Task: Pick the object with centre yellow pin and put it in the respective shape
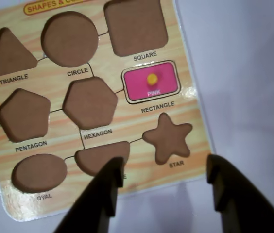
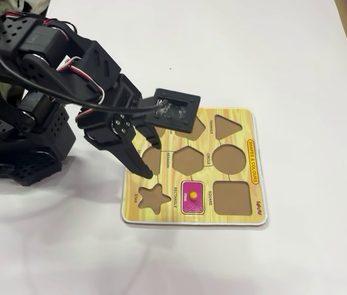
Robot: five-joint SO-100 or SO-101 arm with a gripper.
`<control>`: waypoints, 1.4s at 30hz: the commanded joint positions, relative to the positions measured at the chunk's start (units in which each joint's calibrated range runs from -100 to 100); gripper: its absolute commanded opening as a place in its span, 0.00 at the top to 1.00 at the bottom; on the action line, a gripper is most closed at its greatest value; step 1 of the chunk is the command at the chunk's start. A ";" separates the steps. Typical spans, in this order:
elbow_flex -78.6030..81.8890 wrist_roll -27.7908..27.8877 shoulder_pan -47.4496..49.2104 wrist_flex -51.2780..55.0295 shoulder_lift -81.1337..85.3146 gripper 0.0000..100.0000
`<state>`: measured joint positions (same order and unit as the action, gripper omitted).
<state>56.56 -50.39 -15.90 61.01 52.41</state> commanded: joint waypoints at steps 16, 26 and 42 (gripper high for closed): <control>22.12 -4.74 6.82 -0.51 35.21 0.80; 33.63 -4.74 6.82 0.18 46.34 0.80; 42.00 -4.68 6.82 7.18 46.26 0.80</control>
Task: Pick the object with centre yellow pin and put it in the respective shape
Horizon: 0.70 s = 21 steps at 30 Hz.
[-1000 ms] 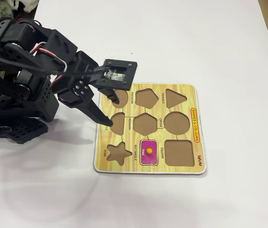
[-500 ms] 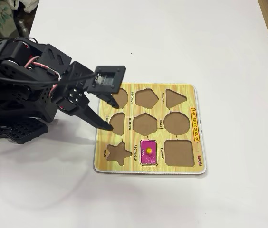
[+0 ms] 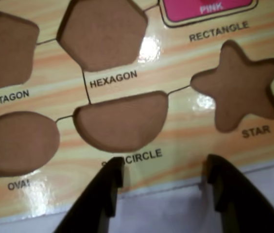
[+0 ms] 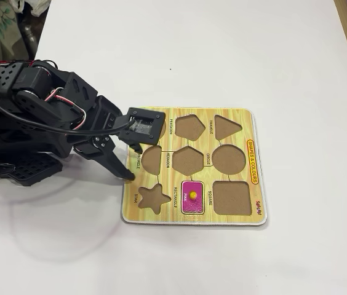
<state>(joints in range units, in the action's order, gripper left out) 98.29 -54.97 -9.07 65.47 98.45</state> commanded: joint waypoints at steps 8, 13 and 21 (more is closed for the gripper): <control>0.27 0.47 -0.11 5.23 0.12 0.79; 0.27 0.21 -0.11 5.23 0.12 0.80; 0.27 0.52 -0.11 5.75 -0.55 0.80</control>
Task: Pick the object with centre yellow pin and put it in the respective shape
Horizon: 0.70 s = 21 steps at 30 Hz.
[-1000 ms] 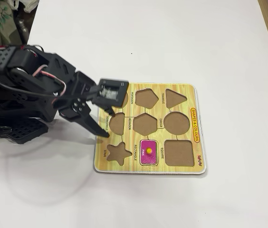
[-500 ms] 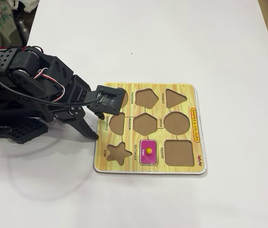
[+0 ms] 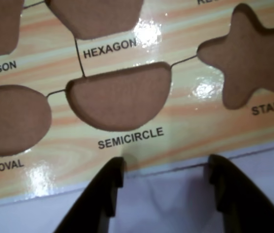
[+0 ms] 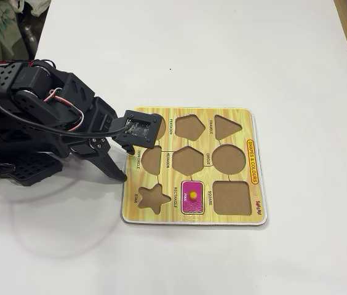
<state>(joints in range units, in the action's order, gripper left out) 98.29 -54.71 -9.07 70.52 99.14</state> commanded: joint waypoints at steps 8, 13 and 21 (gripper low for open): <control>0.27 0.21 -0.11 5.02 -0.65 0.80; 0.27 0.21 -0.11 5.02 -0.65 0.80; 0.27 0.21 -0.11 5.02 -0.65 0.80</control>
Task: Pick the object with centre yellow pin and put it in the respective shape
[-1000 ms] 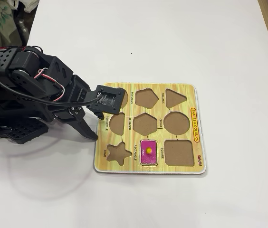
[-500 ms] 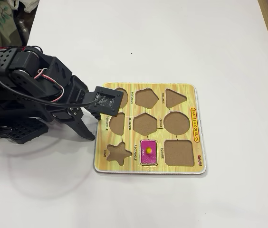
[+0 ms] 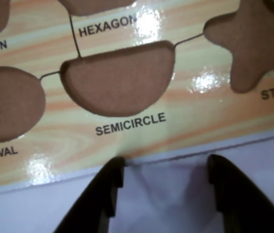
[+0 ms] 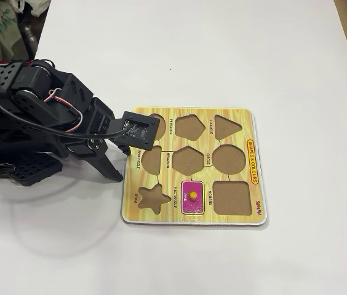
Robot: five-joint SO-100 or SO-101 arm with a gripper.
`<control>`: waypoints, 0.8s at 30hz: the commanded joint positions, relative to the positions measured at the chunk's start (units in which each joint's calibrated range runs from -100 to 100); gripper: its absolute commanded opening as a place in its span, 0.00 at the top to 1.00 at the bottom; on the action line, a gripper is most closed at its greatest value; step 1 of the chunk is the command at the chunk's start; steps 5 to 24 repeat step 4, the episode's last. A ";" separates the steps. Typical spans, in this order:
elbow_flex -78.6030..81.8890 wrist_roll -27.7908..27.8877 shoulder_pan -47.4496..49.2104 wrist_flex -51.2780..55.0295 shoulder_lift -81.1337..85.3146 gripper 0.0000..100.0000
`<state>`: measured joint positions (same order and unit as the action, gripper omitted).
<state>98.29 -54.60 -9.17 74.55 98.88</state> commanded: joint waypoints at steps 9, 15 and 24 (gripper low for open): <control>0.27 0.10 -0.01 0.99 -0.39 0.80; 0.27 0.10 -0.01 0.99 -0.39 0.80; 0.27 0.10 -0.01 0.99 -0.39 0.80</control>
